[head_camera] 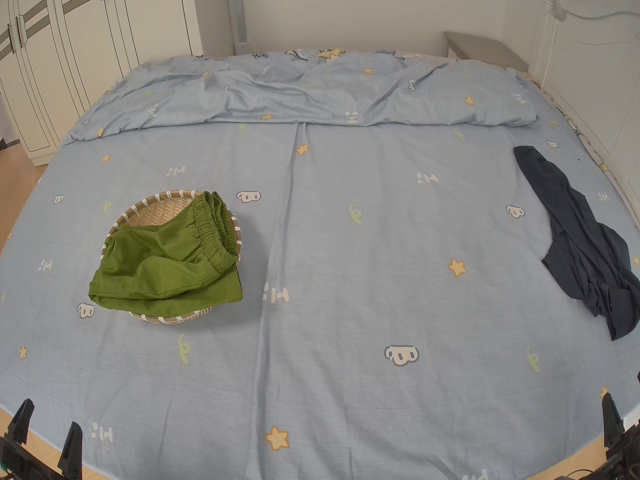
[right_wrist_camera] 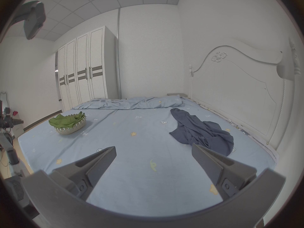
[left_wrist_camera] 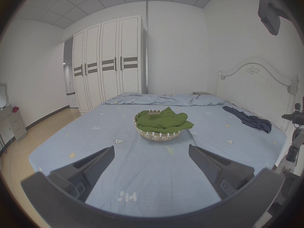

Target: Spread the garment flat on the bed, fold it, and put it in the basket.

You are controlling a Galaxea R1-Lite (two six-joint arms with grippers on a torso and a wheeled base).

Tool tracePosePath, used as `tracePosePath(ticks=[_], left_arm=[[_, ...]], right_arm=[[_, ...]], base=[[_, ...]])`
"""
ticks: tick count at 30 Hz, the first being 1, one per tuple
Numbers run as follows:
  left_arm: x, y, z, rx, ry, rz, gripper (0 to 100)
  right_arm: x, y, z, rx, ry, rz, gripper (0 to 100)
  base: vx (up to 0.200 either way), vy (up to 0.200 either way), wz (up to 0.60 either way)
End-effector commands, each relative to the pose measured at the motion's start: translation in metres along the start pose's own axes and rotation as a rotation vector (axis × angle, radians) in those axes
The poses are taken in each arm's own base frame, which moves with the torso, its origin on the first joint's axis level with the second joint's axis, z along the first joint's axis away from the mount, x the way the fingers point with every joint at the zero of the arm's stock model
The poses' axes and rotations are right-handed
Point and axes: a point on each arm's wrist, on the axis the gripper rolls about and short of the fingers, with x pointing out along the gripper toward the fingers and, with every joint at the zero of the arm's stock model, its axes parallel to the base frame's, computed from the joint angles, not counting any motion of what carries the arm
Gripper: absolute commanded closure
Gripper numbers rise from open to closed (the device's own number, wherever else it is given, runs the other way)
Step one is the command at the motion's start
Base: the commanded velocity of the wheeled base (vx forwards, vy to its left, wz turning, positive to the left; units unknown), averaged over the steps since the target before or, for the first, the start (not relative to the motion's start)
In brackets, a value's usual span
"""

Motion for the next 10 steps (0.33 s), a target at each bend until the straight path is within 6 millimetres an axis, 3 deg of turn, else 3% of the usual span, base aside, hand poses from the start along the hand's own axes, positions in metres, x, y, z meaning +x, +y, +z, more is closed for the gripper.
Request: tracePosePath(ticks=[1, 10], left_arm=[[0.0013, 0.0000, -0.0049, -0.001, 0.017, 0.002, 0], [0.0013, 0.0000, -0.0049, -0.002, 0.017, 0.000, 0]], right_arm=[[0.0003, 0.0003, -0.0049, -0.024, 0.000, 0.021, 0], [0.0004, 0.0005, -0.0054, -0.011, 0.001, 0.024, 0]], base=[[0.000, 0.000, 0.00], [0.000, 0.000, 0.00]])
